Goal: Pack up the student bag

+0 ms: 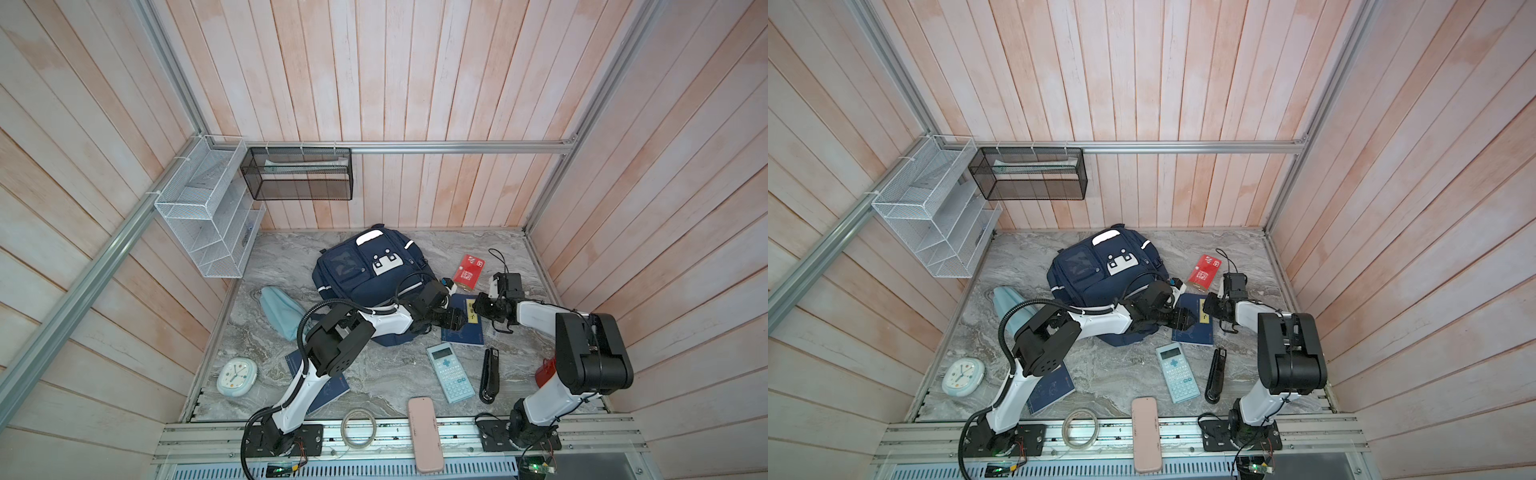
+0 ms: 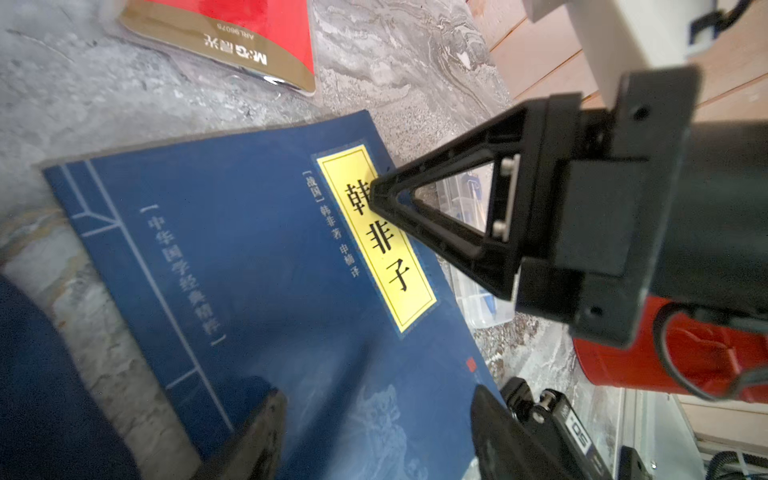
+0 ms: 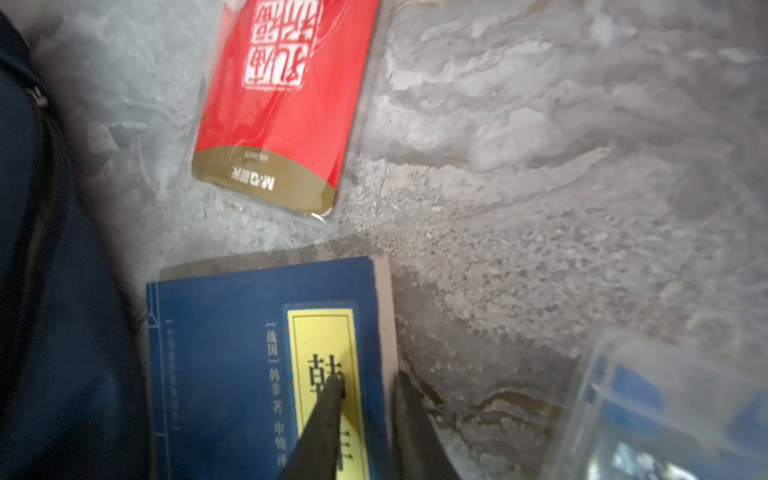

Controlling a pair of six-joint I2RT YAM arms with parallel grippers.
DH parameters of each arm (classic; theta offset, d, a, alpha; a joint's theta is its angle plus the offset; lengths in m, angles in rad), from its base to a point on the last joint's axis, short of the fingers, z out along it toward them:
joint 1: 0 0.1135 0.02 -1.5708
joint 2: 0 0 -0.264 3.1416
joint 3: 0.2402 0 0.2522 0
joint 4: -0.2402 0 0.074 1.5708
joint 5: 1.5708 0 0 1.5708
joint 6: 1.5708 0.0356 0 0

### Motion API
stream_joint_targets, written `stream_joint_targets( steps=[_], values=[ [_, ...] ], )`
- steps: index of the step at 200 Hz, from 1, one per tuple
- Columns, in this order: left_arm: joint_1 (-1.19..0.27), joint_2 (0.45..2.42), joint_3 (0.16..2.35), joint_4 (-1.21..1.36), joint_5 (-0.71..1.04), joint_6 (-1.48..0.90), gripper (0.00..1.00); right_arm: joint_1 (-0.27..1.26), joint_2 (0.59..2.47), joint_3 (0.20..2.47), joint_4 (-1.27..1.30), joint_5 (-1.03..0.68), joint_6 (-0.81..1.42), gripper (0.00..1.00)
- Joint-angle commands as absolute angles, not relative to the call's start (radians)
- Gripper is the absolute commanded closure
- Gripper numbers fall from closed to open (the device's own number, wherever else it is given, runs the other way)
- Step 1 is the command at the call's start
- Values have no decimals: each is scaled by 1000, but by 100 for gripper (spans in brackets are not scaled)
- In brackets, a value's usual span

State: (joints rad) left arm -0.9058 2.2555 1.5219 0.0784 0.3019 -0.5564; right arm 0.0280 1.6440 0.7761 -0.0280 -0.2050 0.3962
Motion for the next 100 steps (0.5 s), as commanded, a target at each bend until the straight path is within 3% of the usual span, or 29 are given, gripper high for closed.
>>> stream_joint_targets(
  steps=[1, 15, 100],
  values=[
    [-888, 2307, 1487, 40, 290, -565, 28, 38, 1622, 769, -84, -239, 392, 94],
    [-888, 2291, 1484, 48, 297, -562, 28, 38, 1582, 757, -69, -238, 385, 100],
    [-865, 2150, 1423, 22, 238, -552, 27, 29, 1486, 730, -40, -253, 386, 100]
  ],
)
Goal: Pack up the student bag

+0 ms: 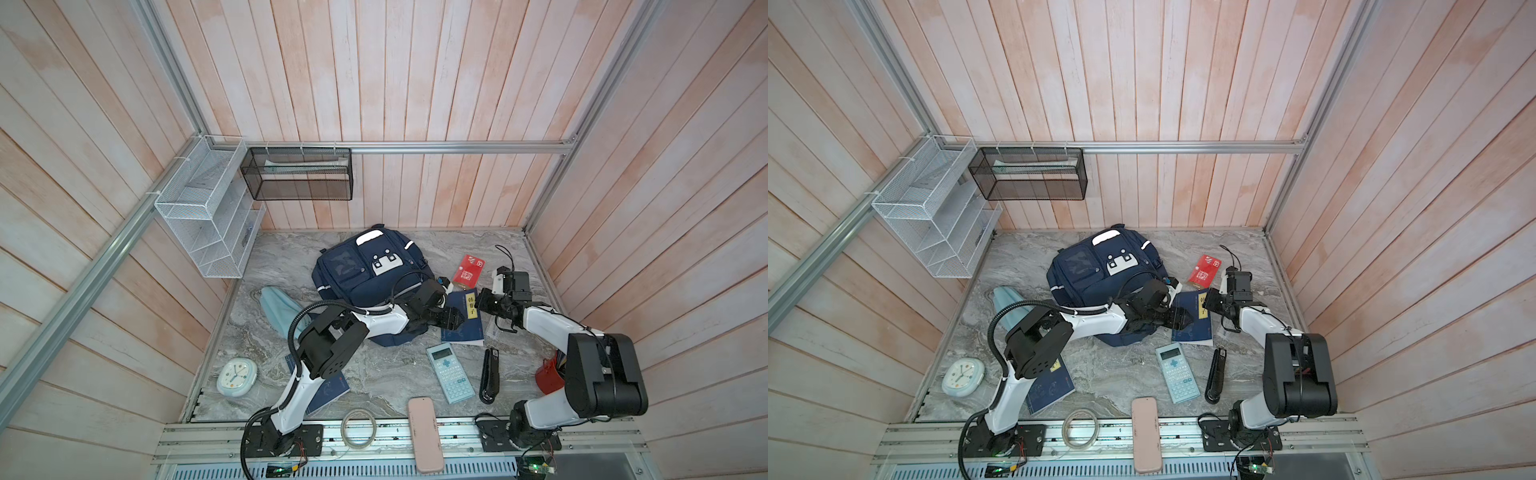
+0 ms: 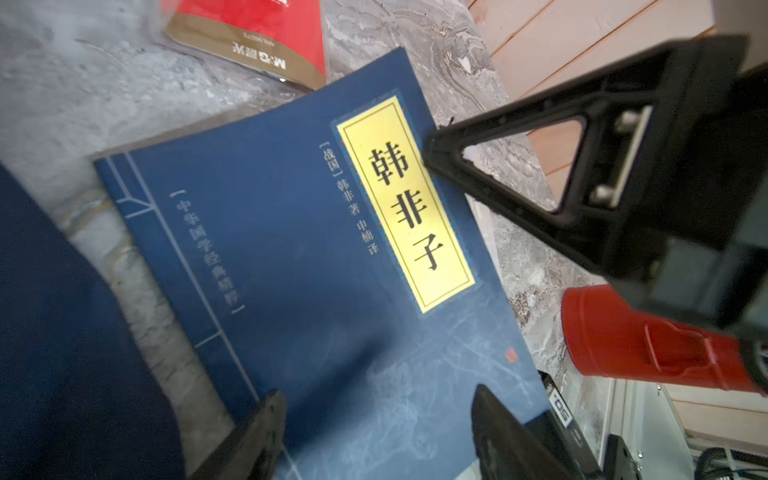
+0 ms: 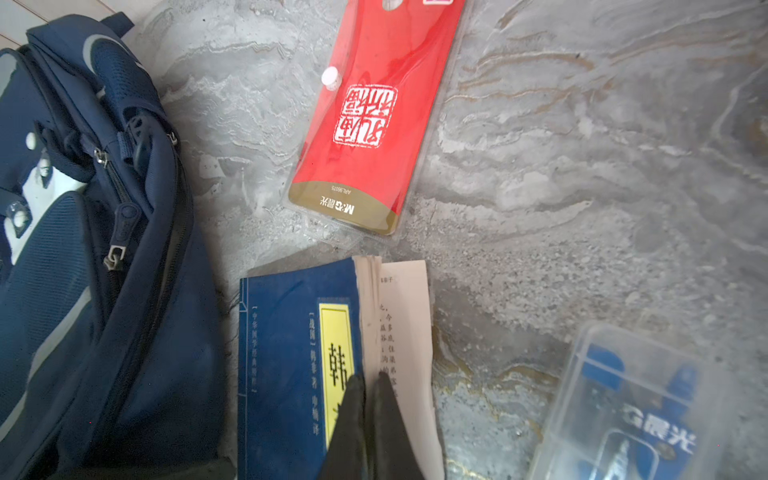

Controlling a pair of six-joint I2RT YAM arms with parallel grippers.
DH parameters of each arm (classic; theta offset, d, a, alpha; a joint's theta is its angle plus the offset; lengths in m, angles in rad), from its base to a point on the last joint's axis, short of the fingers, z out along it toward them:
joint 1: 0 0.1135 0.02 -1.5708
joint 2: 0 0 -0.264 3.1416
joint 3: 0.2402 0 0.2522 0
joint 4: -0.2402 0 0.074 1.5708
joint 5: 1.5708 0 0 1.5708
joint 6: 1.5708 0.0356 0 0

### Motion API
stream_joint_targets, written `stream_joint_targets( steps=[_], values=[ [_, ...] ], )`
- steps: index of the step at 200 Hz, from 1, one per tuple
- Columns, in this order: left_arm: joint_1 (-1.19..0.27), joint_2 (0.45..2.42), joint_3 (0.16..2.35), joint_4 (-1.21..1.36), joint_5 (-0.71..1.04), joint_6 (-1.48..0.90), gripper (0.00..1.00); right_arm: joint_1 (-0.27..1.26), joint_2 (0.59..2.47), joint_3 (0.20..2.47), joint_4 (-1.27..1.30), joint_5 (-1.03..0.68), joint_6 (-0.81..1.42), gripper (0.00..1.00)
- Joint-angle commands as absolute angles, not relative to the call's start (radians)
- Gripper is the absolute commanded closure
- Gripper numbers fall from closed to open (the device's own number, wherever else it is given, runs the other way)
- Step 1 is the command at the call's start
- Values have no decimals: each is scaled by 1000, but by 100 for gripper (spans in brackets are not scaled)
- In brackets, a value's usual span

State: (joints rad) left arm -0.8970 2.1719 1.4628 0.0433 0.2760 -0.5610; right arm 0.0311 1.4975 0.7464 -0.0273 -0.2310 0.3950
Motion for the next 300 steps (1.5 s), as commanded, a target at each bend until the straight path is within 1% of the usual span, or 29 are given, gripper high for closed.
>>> stream_joint_targets(
  steps=[1, 21, 32, 48, 63, 80, 96, 111, 124, 151, 167, 203, 218, 235, 253, 271, 289, 300],
  values=[
    [-865, 2151, 1420, 26, 241, -555, 27, 28, 1486, 728, -38, -255, 385, 100],
    [-853, 2129, 1342, 128, 275, -581, 27, 26, 1428, 690, 49, -353, 374, 100],
    [-845, 2094, 1291, 216, 316, -592, 27, 26, 1383, 667, 94, -378, 384, 100],
    [-813, 2066, 1241, 352, 483, -586, 26, 26, 1330, 644, 139, -409, 395, 100],
    [-792, 2037, 1208, 404, 548, -591, 26, 21, 1295, 643, 150, -427, 394, 100],
    [-787, 1984, 1178, 394, 525, -560, 26, 16, 1264, 639, 157, -451, 395, 100],
    [-781, 1937, 1148, 411, 534, -567, 26, 7, 1239, 635, 175, -514, 406, 100],
    [-777, 1891, 1115, 438, 525, -574, 23, -1, 1206, 625, 209, -571, 431, 100],
    [-772, 1854, 1065, 499, 515, -576, 21, -2, 1168, 615, 238, -611, 461, 100],
    [-761, 1818, 992, 596, 509, -564, 21, -2, 1091, 620, 262, -697, 496, 100],
    [-751, 1798, 926, 704, 487, -588, 20, -1, 1061, 627, 258, -733, 515, 100],
    [-748, 1791, 884, 864, 537, -605, 15, 42, 1037, 624, 282, -777, 560, 100],
    [-747, 1787, 874, 925, 556, -617, 16, 65, 1038, 620, 297, -775, 569, 100],
    [-749, 1789, 870, 973, 580, -636, 19, 70, 1044, 607, 339, -799, 592, 100],
    [-747, 1805, 886, 962, 584, -649, 20, 70, 1056, 596, 383, -826, 625, 100],
    [-746, 1816, 893, 894, 519, -657, 22, 69, 1056, 585, 419, -843, 646, 100],
    [-742, 1822, 856, 928, 486, -677, 22, 70, 1046, 584, 420, -849, 650, 100],
    [-742, 1831, 845, 969, 497, -687, 21, 69, 1046, 577, 437, -855, 669, 100]
  ],
)
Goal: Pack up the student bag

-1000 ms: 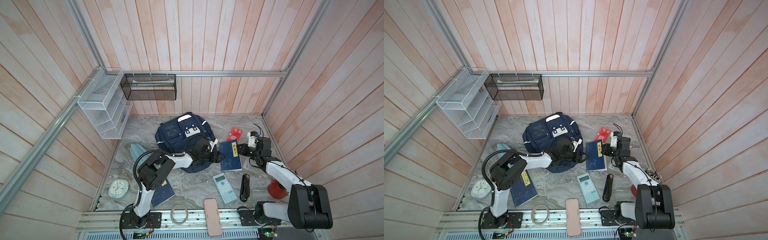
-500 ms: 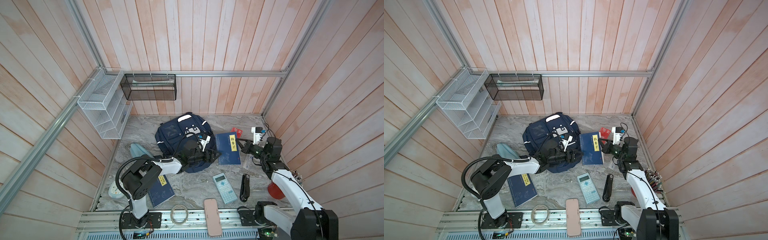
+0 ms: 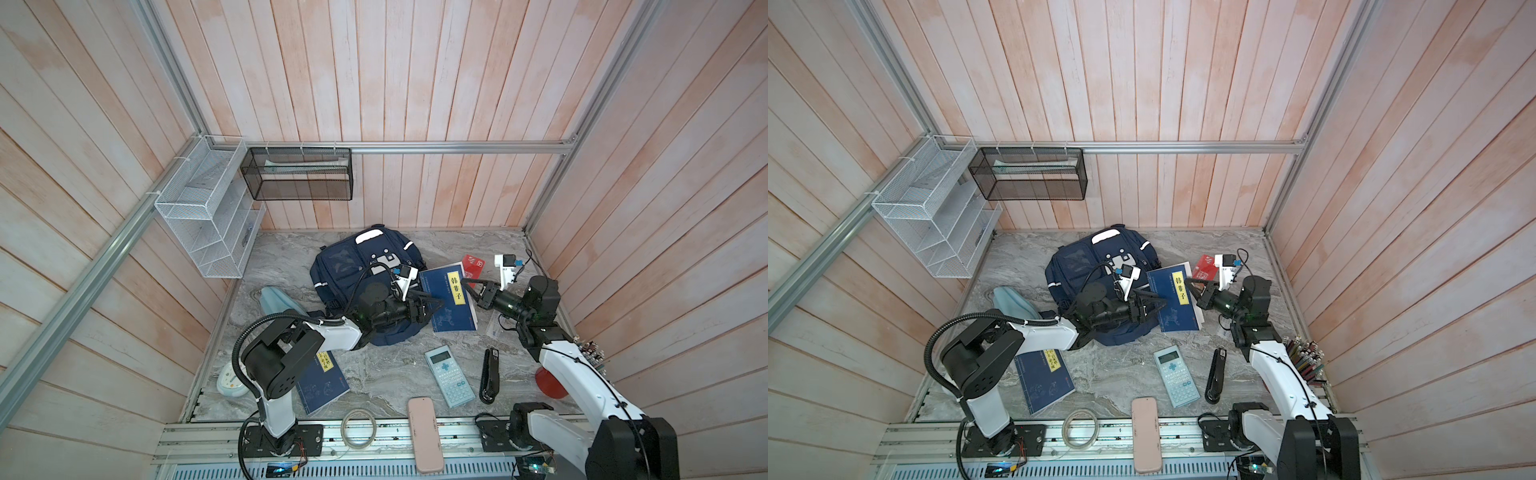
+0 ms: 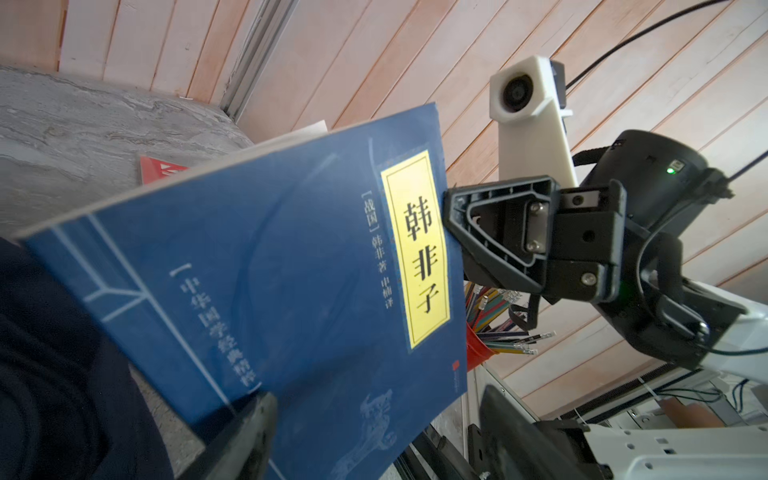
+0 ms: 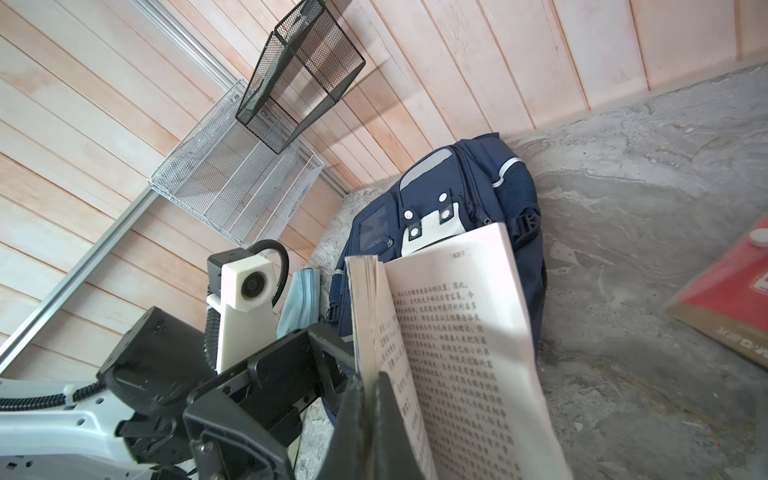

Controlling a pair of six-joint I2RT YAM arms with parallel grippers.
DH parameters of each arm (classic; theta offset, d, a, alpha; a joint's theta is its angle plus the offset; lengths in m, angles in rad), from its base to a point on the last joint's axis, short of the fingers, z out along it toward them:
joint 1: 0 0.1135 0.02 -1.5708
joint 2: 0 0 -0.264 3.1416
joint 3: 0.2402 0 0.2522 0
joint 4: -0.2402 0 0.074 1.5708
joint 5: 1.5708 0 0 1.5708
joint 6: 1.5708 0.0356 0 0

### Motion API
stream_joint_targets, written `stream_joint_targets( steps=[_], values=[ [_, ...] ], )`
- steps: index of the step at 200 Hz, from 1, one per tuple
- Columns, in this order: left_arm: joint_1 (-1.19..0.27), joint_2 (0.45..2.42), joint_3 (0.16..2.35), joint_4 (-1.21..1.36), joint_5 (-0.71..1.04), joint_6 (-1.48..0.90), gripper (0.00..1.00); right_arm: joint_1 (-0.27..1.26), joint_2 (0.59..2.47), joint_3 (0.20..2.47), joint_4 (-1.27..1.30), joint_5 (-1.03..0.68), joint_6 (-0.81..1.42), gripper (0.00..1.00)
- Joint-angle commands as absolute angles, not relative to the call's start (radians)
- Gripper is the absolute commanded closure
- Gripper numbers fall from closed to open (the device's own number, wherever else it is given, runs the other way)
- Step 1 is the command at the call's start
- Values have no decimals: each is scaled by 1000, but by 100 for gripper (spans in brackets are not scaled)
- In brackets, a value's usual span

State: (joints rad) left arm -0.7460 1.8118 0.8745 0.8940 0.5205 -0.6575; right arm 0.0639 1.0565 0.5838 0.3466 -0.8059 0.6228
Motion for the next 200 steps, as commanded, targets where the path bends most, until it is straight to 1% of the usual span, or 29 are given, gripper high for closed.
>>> stream_joint_targets(
  steps=[1, 18, 48, 64, 85, 100, 105, 109, 118, 134, 143, 159, 182, 192, 194, 200],
  values=[
    [-741, 1832, 843, 972, 498, -689, 21, 69, 1045, 576, 440, -857, 671, 100],
    [-735, 1842, 848, 966, 492, -712, 21, 69, 1044, 572, 467, -865, 691, 100],
    [-725, 1792, 809, 897, 412, -681, 21, 69, 1015, 592, 400, -831, 654, 100],
    [-724, 1799, 811, 914, 441, -682, 19, 69, 1011, 582, 437, -854, 687, 100],
    [-724, 1826, 814, 1012, 487, -715, 14, 74, 1020, 569, 491, -888, 731, 100],
    [-724, 1839, 818, 1093, 543, -722, 13, 78, 1027, 569, 484, -890, 722, 100],
    [-724, 1838, 816, 1121, 556, -726, 15, 77, 1029, 565, 483, -888, 719, 100],
    [-723, 1837, 813, 1137, 562, -731, 17, 77, 1032, 563, 482, -887, 715, 100],
    [-723, 1833, 807, 1173, 580, -743, 27, 78, 1037, 558, 477, -872, 705, 100],
    [-724, 1836, 807, 1213, 614, -778, 59, 77, 1050, 549, 484, -861, 700, 100],
    [-724, 1844, 811, 1239, 642, -799, 72, 78, 1062, 547, 492, -867, 699, 100],
    [-724, 1854, 810, 1263, 659, -831, 81, 85, 1088, 551, 482, -880, 684, 100],
    [-723, 1841, 808, 1242, 660, -836, 99, 89, 1100, 551, 420, -856, 613, 100],
    [-720, 1826, 807, 1216, 662, -832, 100, 87, 1098, 549, 387, -834, 560, 100],
    [-718, 1823, 806, 1213, 663, -831, 100, 85, 1097, 547, 379, -831, 549, 97],
    [-718, 1812, 805, 1198, 670, -830, 100, 83, 1098, 544, 367, -813, 519, 72]
  ],
)
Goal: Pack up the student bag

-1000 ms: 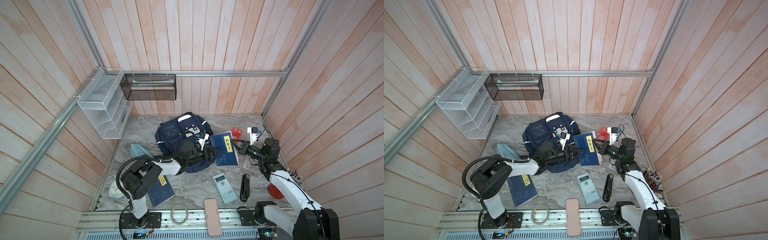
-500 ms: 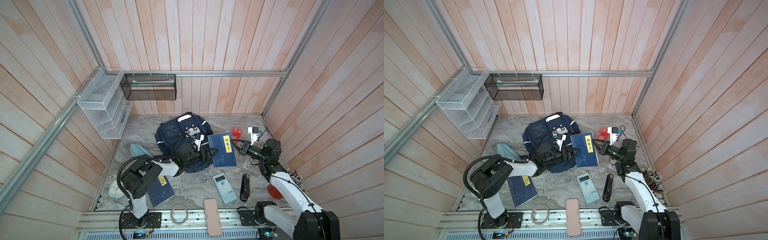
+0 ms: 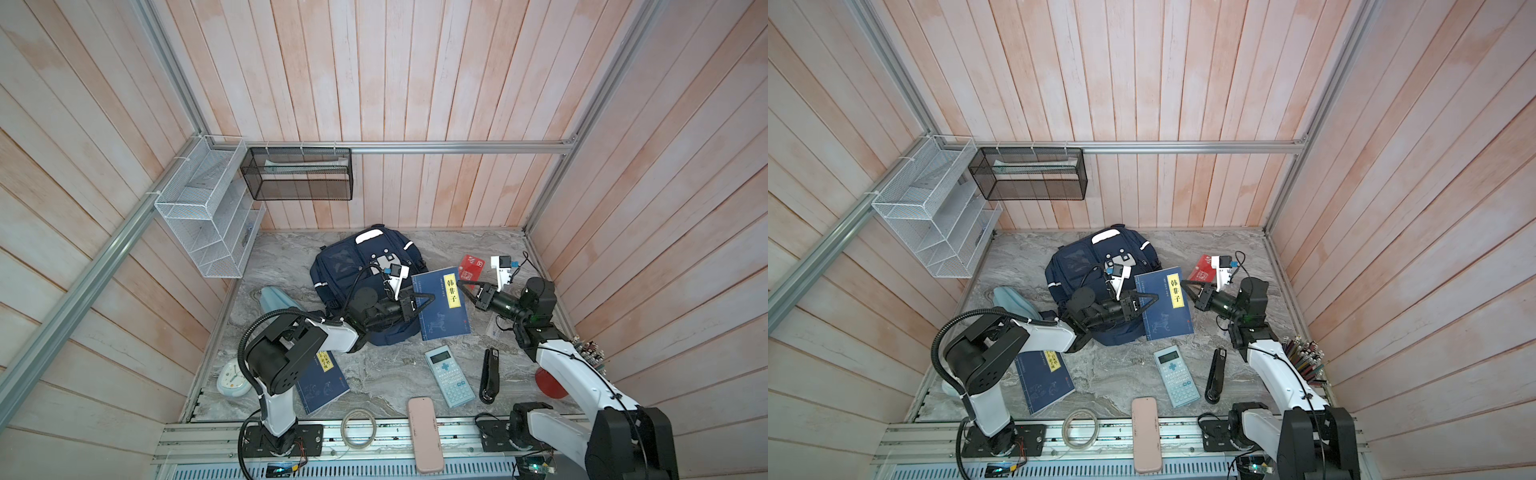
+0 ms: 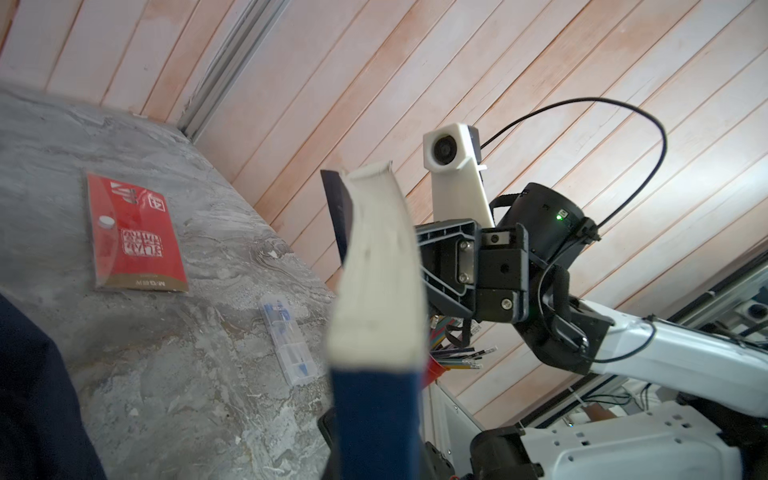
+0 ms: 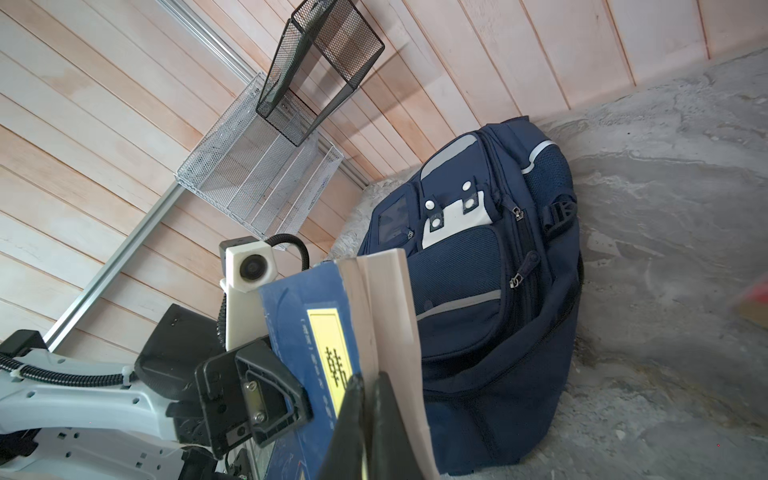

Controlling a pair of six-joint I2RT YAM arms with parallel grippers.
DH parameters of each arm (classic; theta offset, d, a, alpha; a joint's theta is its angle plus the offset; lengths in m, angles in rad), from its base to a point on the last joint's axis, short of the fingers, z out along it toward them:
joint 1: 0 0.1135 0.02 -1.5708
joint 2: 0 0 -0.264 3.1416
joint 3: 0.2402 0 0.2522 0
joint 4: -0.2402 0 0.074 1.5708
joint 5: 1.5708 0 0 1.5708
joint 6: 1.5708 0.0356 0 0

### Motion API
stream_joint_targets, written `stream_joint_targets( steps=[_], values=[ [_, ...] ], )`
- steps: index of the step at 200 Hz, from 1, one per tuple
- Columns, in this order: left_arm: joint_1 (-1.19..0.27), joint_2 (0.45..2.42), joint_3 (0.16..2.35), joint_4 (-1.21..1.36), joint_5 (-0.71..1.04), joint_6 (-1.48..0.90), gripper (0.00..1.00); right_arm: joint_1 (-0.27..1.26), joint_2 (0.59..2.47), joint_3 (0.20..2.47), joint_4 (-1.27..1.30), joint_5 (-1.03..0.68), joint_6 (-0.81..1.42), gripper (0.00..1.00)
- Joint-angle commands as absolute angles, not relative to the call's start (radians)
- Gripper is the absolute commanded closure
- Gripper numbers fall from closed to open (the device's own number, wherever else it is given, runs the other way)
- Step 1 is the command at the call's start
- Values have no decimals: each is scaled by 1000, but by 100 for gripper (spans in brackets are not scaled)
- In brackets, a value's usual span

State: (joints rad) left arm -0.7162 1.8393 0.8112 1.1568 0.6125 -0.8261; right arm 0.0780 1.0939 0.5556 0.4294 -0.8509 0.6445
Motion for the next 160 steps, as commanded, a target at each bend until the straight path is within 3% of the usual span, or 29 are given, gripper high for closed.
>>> stream_joint_targets(
  steps=[1, 8, 15, 31, 55, 69, 87, 98, 111, 115, 124, 129, 145, 160],
  values=[
    [-718, 1810, 805, 1195, 672, -830, 100, 83, 1098, 544, 365, -811, 514, 68],
    [-718, 1799, 809, 1179, 689, -829, 100, 81, 1100, 543, 350, -797, 479, 45],
    [-718, 1787, 811, 1168, 705, -831, 100, 81, 1105, 543, 345, -798, 453, 33],
    [-715, 1767, 810, 1164, 737, -847, 100, 87, 1142, 540, 405, -886, 457, 27],
    [-713, 1755, 816, 1156, 778, -862, 100, 130, 1184, 549, 462, -959, 444, 28],
    [-710, 1749, 818, 1136, 782, -859, 100, 143, 1198, 551, 482, -1016, 446, 41],
    [-694, 1750, 815, 1124, 787, -864, 100, 141, 1207, 555, 474, -1041, 431, 81],
    [-682, 1750, 808, 1125, 786, -867, 100, 141, 1200, 549, 465, -1029, 425, 99],
    [-671, 1750, 809, 1089, 782, -854, 100, 141, 1193, 539, 487, -1028, 441, 100],
    [-668, 1749, 811, 1074, 785, -845, 92, 142, 1191, 538, 491, -1027, 443, 100],
    [-661, 1744, 814, 1031, 781, -822, 61, 139, 1179, 541, 474, -1010, 443, 100],
    [-657, 1736, 816, 998, 771, -804, 50, 136, 1169, 542, 460, -989, 441, 100],
    [-644, 1682, 813, 828, 698, -702, 32, 110, 1118, 536, 404, -861, 460, 100],
    [-637, 1601, 824, 597, 550, -558, 24, 63, 1059, 516, 364, -728, 518, 100]
  ],
)
